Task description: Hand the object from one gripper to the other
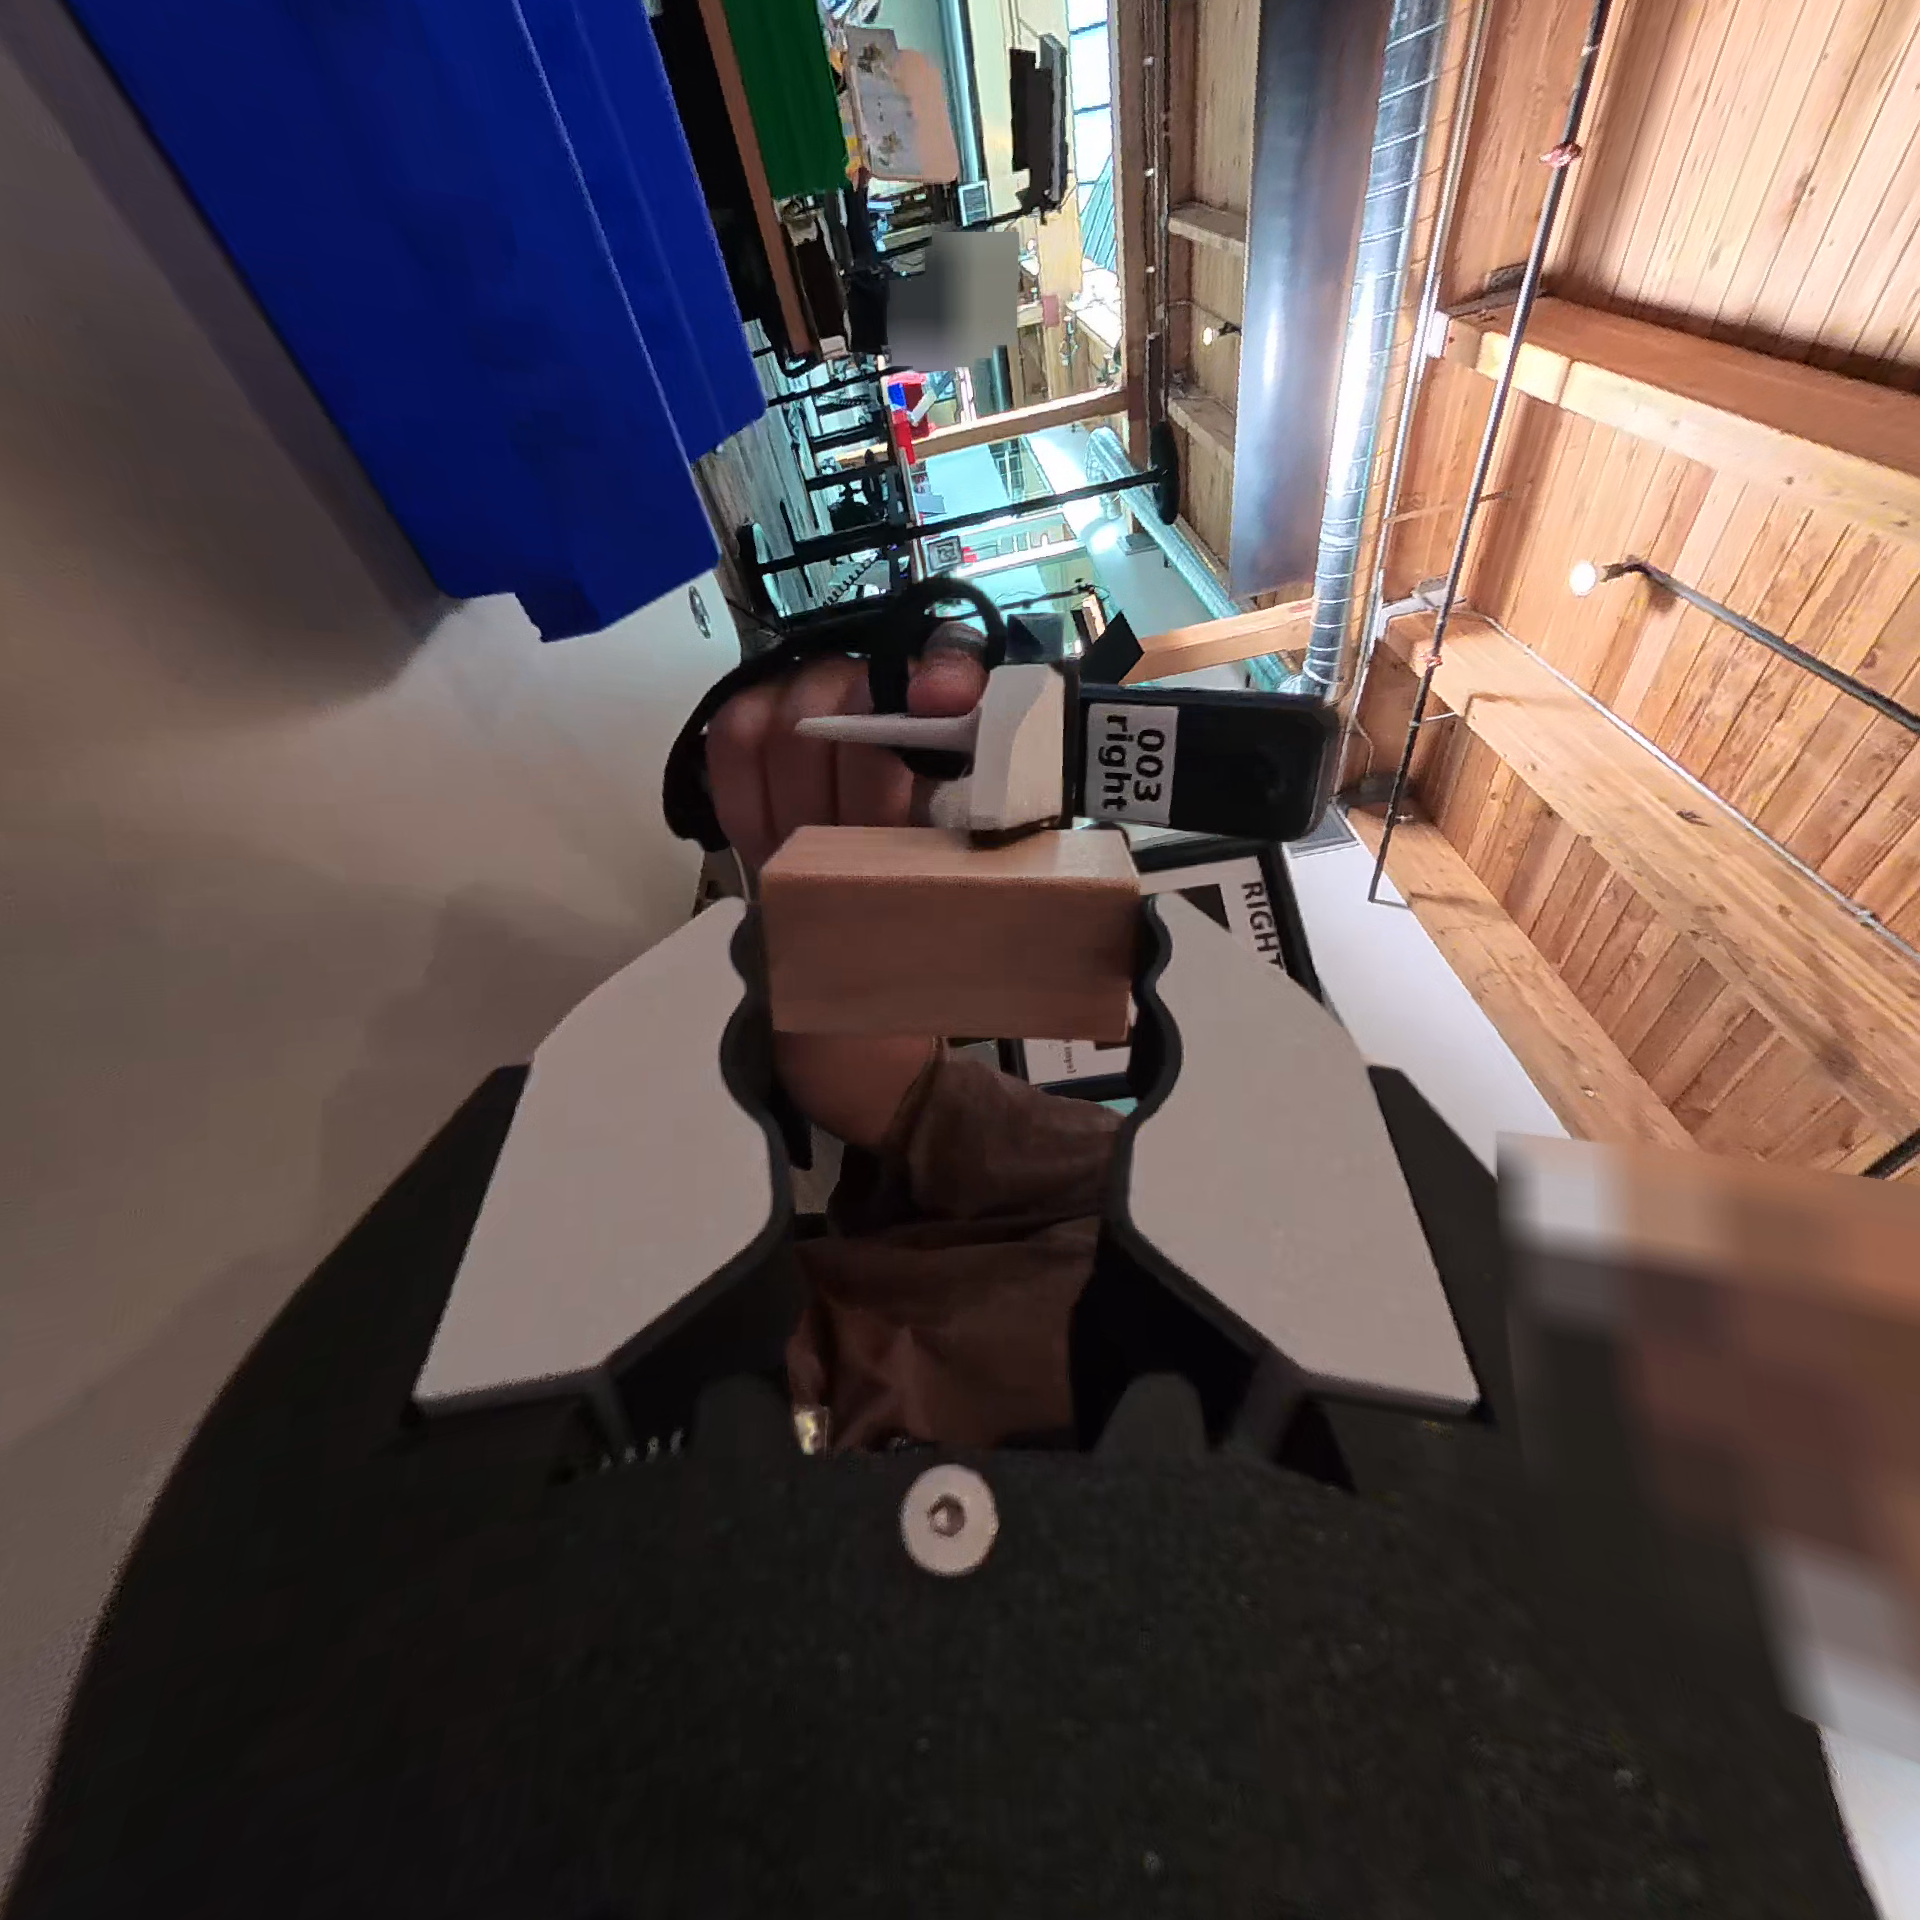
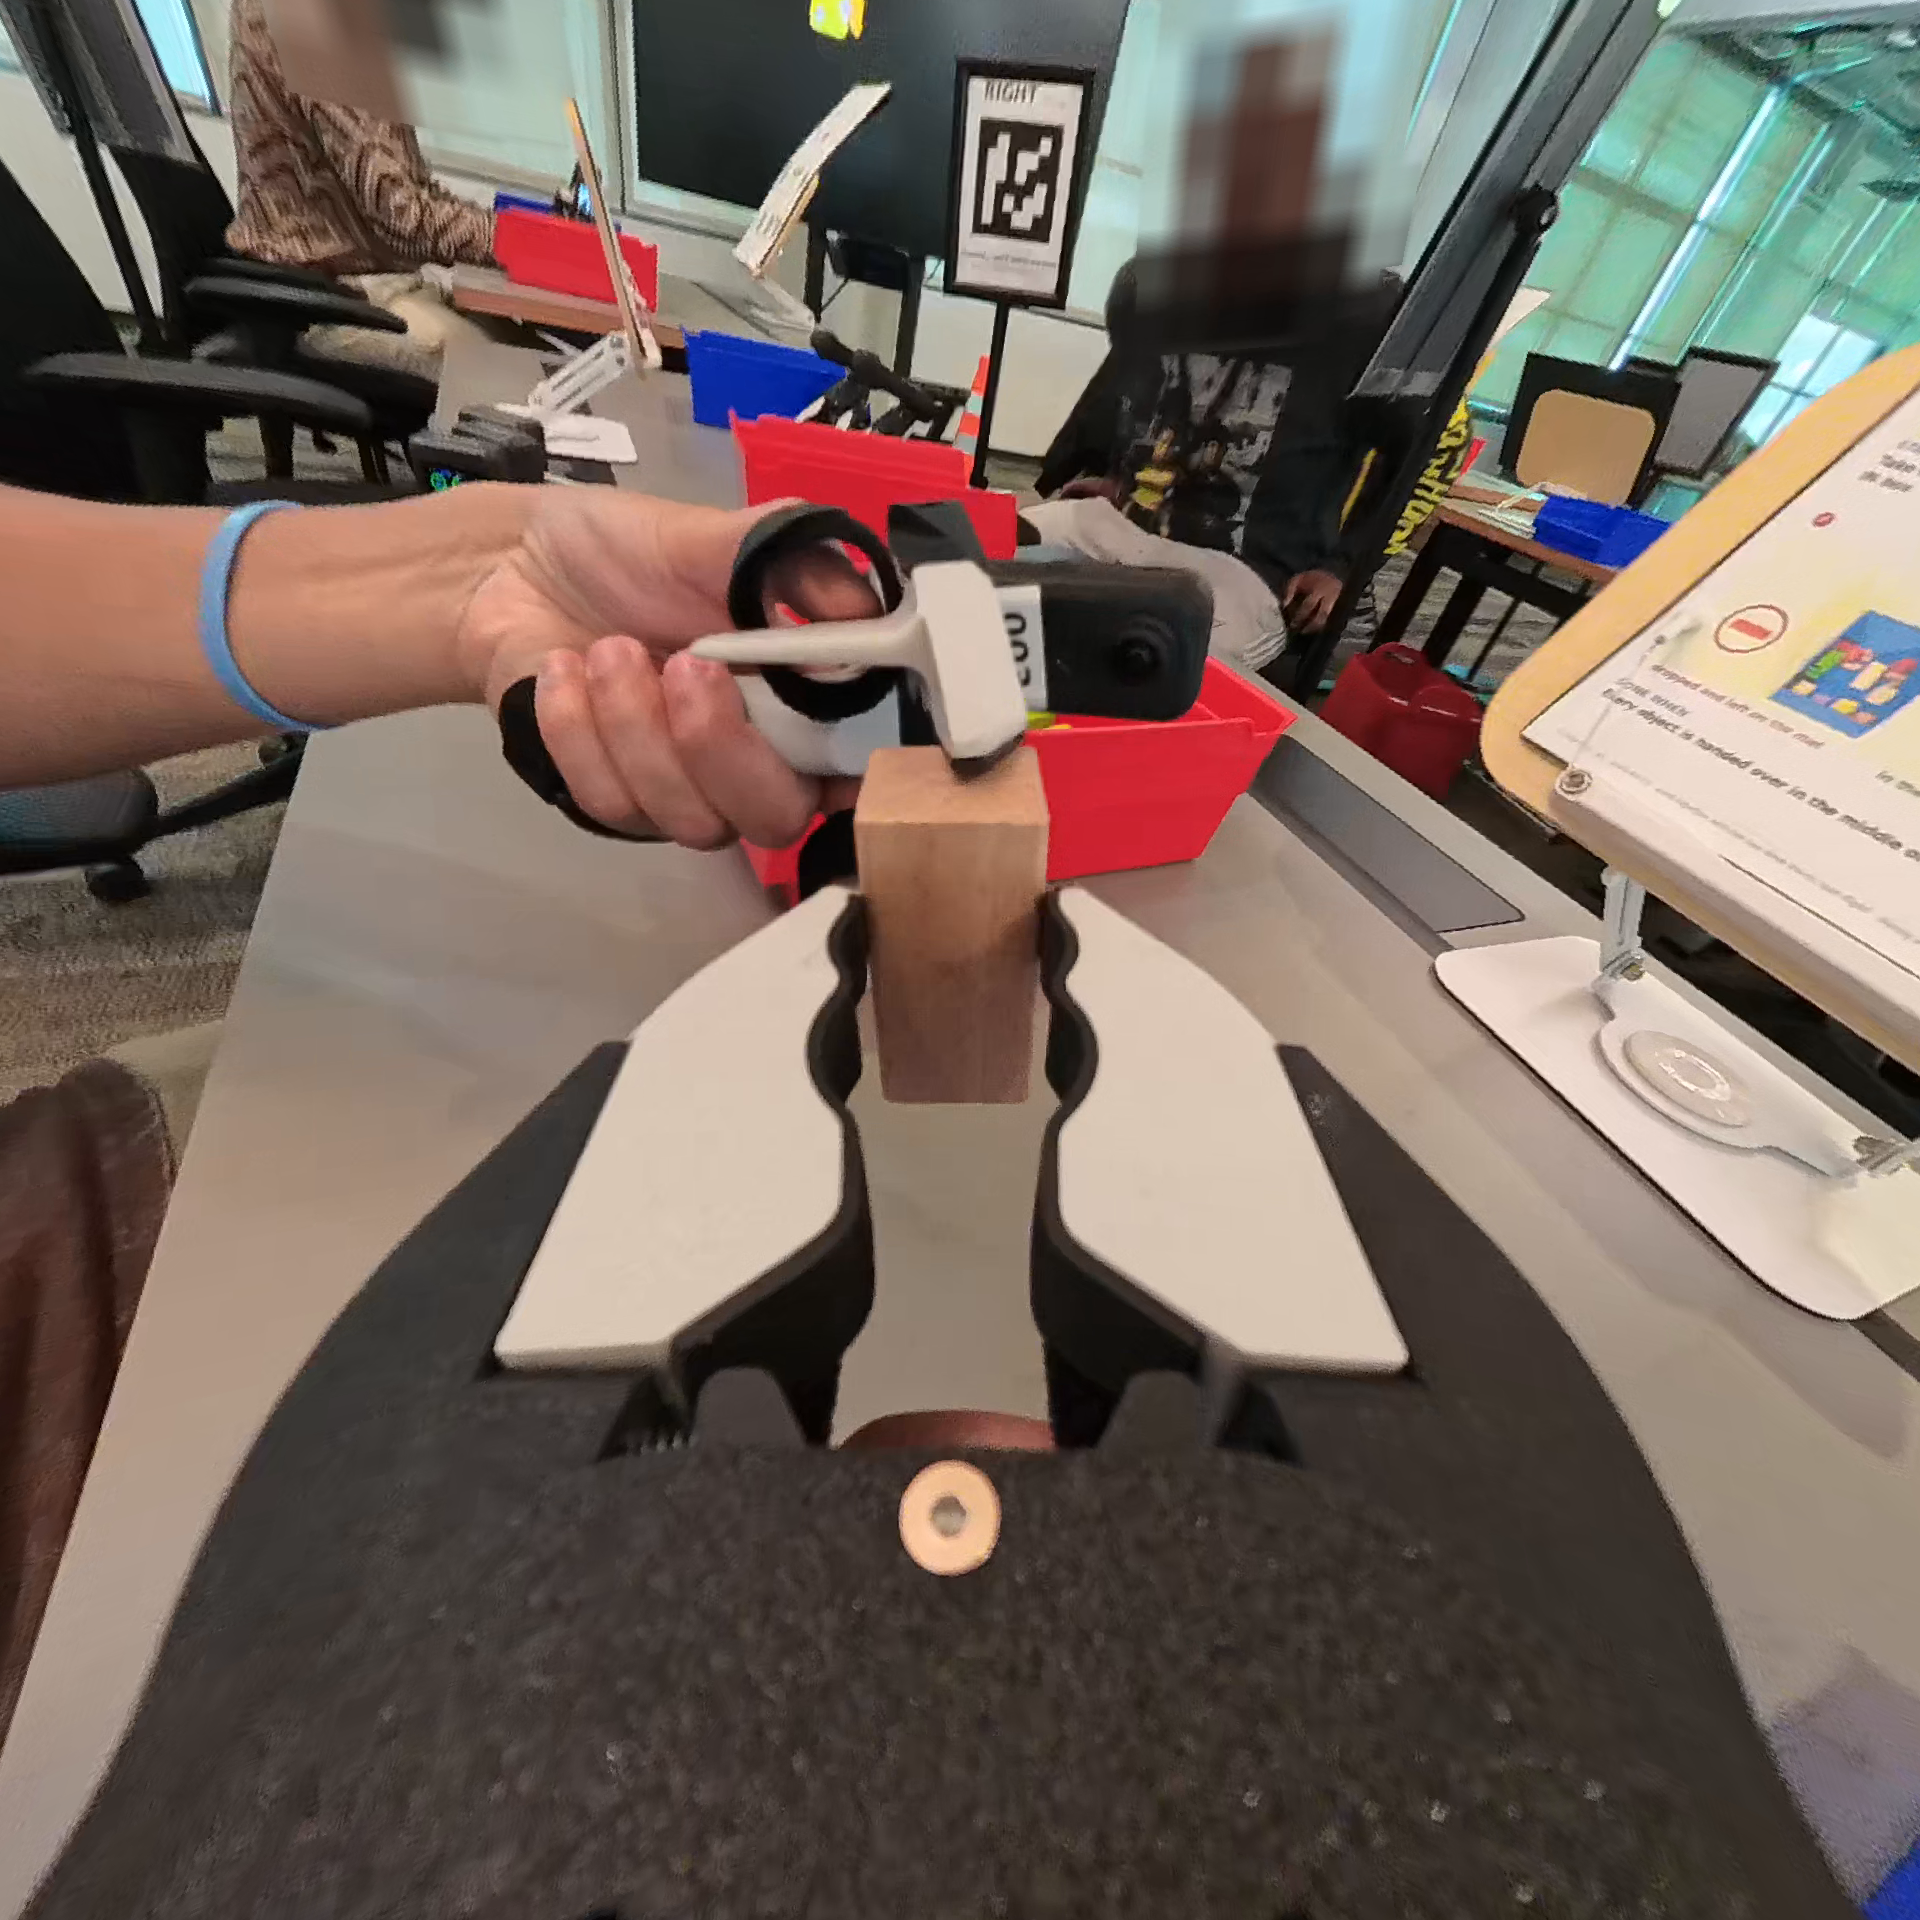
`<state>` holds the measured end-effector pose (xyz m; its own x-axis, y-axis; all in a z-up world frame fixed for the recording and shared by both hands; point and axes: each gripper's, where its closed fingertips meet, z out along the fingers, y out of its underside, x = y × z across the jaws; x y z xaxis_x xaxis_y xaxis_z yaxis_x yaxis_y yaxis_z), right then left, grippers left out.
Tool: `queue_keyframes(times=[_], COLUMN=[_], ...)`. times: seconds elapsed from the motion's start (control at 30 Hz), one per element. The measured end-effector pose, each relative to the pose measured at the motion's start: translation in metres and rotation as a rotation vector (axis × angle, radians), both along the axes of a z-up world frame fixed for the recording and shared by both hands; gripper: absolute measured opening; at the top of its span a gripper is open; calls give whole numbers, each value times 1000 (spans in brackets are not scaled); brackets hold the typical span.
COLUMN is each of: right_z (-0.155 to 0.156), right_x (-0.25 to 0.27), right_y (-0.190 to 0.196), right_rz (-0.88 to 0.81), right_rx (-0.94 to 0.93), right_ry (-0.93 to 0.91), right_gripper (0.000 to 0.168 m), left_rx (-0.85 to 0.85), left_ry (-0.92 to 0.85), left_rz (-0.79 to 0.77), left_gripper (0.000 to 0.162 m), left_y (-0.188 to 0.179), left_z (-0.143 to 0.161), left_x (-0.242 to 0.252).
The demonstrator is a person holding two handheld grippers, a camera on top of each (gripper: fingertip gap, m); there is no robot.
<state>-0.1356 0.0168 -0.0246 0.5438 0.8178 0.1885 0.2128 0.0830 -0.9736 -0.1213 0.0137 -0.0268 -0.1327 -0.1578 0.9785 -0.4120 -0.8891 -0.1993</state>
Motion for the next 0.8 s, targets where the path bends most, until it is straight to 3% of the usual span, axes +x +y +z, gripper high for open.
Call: queue_keyframes(times=[0.17,0.3,0.47,0.6,0.7,0.8], right_z=[7,29,77,103,88,44], right_x=[14,41,97,165,221,267], right_y=[-10,-13,-4,21,52,87], right_rz=[26,-7,-214,-523,-727,-866], right_rx=[-46,-65,-80,-152,-340,-603], right_ry=[63,108,142,121,53,-34], right_gripper=[31,31,31,31,31,31], left_rx=[44,295,658,861,927,887], left_ry=[-74,-15,237,440,520,481], left_rz=[20,187,409,531,547,521], left_gripper=[67,74,69,64,62,61], left_y=[-15,-39,-79,-88,-82,-85], left_z=[6,-10,-79,-123,-128,-125], left_x=[-1,-32,-92,-134,-141,-133])
